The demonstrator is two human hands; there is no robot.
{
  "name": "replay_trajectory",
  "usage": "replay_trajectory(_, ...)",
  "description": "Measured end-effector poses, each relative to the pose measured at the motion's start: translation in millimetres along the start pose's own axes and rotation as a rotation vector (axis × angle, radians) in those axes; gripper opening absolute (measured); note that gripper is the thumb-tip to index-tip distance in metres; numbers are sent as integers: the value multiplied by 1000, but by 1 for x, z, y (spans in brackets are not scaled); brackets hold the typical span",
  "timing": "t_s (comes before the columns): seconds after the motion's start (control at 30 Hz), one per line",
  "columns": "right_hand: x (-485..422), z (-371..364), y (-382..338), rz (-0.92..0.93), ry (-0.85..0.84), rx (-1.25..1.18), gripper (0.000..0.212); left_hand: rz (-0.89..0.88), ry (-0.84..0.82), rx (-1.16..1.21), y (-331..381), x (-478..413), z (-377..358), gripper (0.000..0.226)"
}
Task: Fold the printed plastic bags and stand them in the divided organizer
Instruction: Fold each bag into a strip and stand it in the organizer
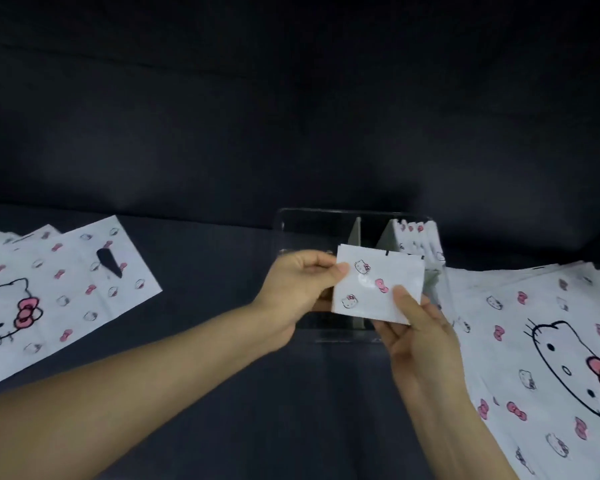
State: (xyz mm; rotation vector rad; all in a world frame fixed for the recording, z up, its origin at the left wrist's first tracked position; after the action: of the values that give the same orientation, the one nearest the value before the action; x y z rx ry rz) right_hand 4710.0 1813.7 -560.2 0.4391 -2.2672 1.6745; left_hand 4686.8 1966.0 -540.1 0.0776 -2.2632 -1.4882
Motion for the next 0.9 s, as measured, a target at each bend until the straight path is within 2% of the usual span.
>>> replay_trajectory(0.07,-6,21,-15,107,149,-36,14,-91,-31,-221,-4,-19,-22,5)
replay_trajectory(0.13,-14,45,-31,231,327,49,4,-380,-56,-693,-6,-43,-41,18)
replay_trajectory(0.17,-19,57,-38,297,416,110,9,-562,-91,-889,-5,-53,-54,24)
replay_trajectory(0.23,-30,79,-51,400,543,235,11,-815,-229,-1129,-11,-75,-81,34)
replay_trajectory(0.3,-40,94,-60,462,603,358,9,-843,-389,-1361,-21,-94,-107,43)
replay_trajectory(0.4,-53,104,-67,514,622,485,12,-767,-553,-1681,-34,-116,-130,46)
replay_trajectory(0.5,-64,103,-72,554,579,577,7,-695,-584,-1747,-36,-126,-130,46)
replay_trajectory(0.6,-75,94,-79,612,534,684,1,-687,-519,-1741,-35,-128,-115,48)
replay_trajectory(0.9,-114,47,-84,853,298,1182,19,-704,-449,-1680,-37,-119,-102,48)
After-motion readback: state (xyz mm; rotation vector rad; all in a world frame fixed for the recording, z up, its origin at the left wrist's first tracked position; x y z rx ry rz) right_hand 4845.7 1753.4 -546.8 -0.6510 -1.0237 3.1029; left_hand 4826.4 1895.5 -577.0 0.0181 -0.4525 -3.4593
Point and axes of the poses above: each hand's wrist, its own x-axis away from the middle knuckle, its own z-axis out of the back of the hand, y = z × x, the point moved 3 cm from there along -x, towards the middle knuckle, and after that the axes turned 11 degrees about x, right-handed, at the moved point
